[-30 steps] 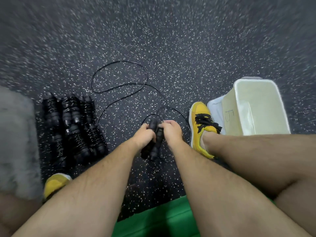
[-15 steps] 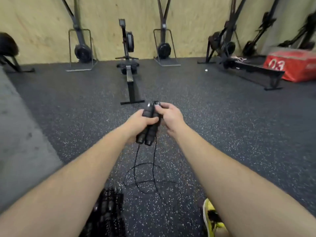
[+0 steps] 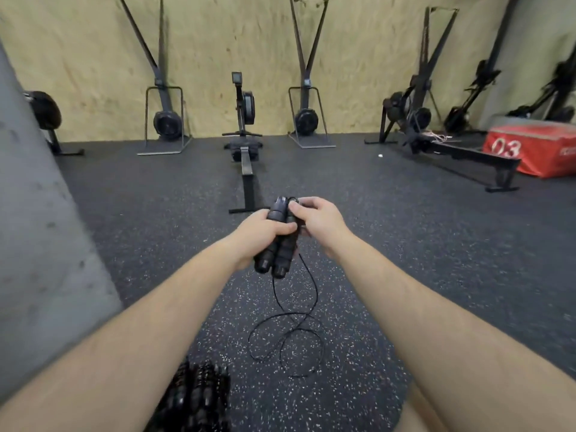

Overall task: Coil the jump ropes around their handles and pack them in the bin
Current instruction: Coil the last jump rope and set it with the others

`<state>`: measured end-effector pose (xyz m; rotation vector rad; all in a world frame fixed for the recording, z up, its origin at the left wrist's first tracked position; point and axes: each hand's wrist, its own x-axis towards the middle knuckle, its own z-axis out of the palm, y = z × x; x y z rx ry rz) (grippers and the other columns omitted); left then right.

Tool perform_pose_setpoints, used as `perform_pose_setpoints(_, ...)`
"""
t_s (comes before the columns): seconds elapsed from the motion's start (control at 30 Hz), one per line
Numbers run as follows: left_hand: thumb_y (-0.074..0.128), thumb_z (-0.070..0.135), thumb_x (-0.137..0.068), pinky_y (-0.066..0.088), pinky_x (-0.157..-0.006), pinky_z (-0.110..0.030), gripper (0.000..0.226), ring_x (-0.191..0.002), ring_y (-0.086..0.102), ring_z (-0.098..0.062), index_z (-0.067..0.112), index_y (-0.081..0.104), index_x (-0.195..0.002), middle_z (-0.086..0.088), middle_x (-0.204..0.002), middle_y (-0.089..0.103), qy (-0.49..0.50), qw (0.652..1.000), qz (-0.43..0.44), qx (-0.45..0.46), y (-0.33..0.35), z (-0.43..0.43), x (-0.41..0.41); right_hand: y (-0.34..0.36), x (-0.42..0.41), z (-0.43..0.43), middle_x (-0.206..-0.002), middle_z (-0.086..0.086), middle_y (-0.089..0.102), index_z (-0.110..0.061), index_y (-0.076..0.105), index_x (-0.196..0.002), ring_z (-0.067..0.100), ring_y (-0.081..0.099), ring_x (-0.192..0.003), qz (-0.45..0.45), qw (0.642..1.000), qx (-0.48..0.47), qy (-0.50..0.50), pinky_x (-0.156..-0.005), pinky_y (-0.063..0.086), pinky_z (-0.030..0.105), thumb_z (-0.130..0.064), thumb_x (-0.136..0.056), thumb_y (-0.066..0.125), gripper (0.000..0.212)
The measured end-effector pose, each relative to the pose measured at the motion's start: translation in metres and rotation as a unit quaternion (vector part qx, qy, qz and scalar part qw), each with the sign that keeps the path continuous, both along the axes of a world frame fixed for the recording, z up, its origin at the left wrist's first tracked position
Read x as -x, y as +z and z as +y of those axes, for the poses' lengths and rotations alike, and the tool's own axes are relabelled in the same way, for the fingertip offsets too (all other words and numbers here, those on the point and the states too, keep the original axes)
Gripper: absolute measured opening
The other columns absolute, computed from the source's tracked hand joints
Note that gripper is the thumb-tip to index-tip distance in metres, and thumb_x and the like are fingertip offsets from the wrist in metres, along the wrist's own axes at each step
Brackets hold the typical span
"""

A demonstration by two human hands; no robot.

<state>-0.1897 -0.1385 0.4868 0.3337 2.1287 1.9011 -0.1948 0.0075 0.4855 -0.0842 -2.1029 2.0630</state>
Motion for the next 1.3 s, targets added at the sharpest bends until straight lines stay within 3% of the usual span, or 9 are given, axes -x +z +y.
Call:
perform_pose_setpoints(0.13, 0.076, 0.014, -0.07, 0.053, -0.096, -0.058, 0.054, -0.103, 0.071, -0.04, 0.008, 0.06, -0.121, -0.018, -0.111, 0.074, 0.006, 0.998, -0.056, 0.007, -0.07, -0.008, 0.004, -0.055, -0.002, 0.0, -0.105, 0.008, 0.071, -0.008, 0.065, -0.114, 0.016, 0.065, -0.086, -0.093, 0.992, 0.064, 0.053, -0.068, 0.051, 0.025, -0.008, -0.09, 0.07, 0.025)
perform_pose_setpoints(0.37, 0.071, 0.011, -0.09, 0.055, -0.094, -0.041, 0.021, -0.093, 0.073, -0.02, 0.019, 0.066, -0.109, -0.004, -0.1, 0.078, -0.005, 0.999, -0.038, -0.017, -0.089, -0.024, 0.031, -0.076, 0.027, -0.01, -0.108, 0.008, 0.068, -0.004, 0.064, -0.119, 0.016, 0.067, -0.089, -0.107, 0.989, 0.028, 0.099, -0.076, 0.058, 0.029, -0.011, -0.088, 0.074, 0.033)
perform_pose_setpoints(0.47, 0.075, 0.023, -0.09, 0.055, -0.096, -0.052, 0.028, -0.101, 0.072, -0.034, 0.017, 0.065, -0.116, -0.011, -0.109, 0.076, 0.017, 0.999, -0.041, -0.03, -0.092, -0.032, 0.046, -0.077, 0.036, -0.017, -0.111, 0.009, 0.068, -0.005, 0.063, -0.123, 0.014, 0.066, -0.089, -0.092, 0.991, 0.028, 0.096, -0.075, 0.057, 0.023, -0.013, -0.095, 0.066, 0.029)
perform_pose_setpoints(0.63, 0.075, 0.031, -0.089, 0.059, -0.089, -0.047, 0.038, -0.1, 0.073, -0.027, 0.013, 0.063, -0.12, -0.009, -0.109, 0.075, 0.123, 0.985, -0.062, -0.101, -0.097, -0.026, 0.063, -0.065, 0.028, -0.028, -0.115, -0.003, 0.066, -0.019, 0.055, -0.126, 0.005, 0.063, -0.089, -0.076, 0.972, -0.173, 0.137, -0.069, 0.051, 0.016, -0.012, -0.086, 0.063, 0.041)
perform_pose_setpoints(0.77, 0.069, 0.027, -0.095, 0.06, -0.066, -0.037, 0.024, -0.087, 0.076, -0.025, 0.017, 0.062, -0.115, -0.01, -0.102, 0.077, 0.16, 0.957, -0.155, -0.186, -0.091, -0.018, 0.066, -0.075, 0.011, -0.05, -0.116, -0.002, 0.055, -0.031, 0.042, -0.127, 0.017, 0.065, -0.097, -0.059, 0.926, -0.339, 0.153, -0.078, 0.059, 0.043, -0.044, -0.058, 0.078, 0.079)
perform_pose_setpoints(0.9, 0.06, 0.028, -0.101, 0.057, -0.075, -0.033, 0.014, -0.099, 0.072, -0.021, 0.022, 0.065, -0.113, -0.006, -0.11, 0.075, 0.116, 0.984, -0.104, -0.091, -0.093, -0.018, 0.066, -0.073, 0.02, -0.044, -0.121, 0.002, 0.046, -0.023, 0.033, -0.132, 0.029, 0.061, -0.1, -0.099, 0.878, -0.454, 0.119, -0.084, 0.055, 0.044, -0.029, -0.067, 0.074, 0.077)
perform_pose_setpoints(1.0, 0.051, 0.06, -0.095, 0.058, -0.074, -0.036, 0.041, -0.083, 0.074, -0.021, 0.023, 0.068, -0.096, -0.001, -0.09, 0.077, 0.067, 0.986, -0.003, 0.152, -0.086, -0.029, 0.061, -0.074, 0.022, -0.024, -0.116, -0.007, 0.057, -0.031, 0.041, -0.119, 0.025, 0.064, -0.097, -0.092, 0.86, -0.493, 0.095, -0.081, 0.055, 0.04, -0.031, -0.062, 0.074, 0.066)
perform_pose_setpoints(1.1, 0.045, 0.075, -0.089, 0.045, -0.061, -0.034, 0.056, -0.071, 0.06, -0.016, 0.02, 0.053, -0.086, 0.005, -0.083, 0.062, 0.148, 0.858, 0.208, 0.447, -0.084, -0.045, 0.055, -0.066, 0.023, -0.008, -0.11, -0.013, 0.063, -0.034, 0.047, -0.116, 0.022, 0.065, -0.096, -0.054, 0.82, -0.56, 0.107, -0.079, 0.053, 0.034, -0.03, -0.065, 0.066, 0.055)
perform_pose_setpoints(1.3, 0.061, 0.084, -0.066, 0.031, -0.113, -0.041, 0.11, -0.135, 0.038, -0.02, 0.017, 0.036, -0.15, 0.0, -0.146, 0.043, -0.05, 0.774, 0.43, 0.462, -0.085, -0.057, 0.06, -0.057, 0.023, -0.001, -0.105, -0.016, 0.066, -0.036, 0.049, -0.113, 0.017, 0.064, -0.094, 0.023, 0.795, -0.578, 0.182, -0.081, 0.054, 0.035, -0.039, -0.068, 0.075, 0.053)
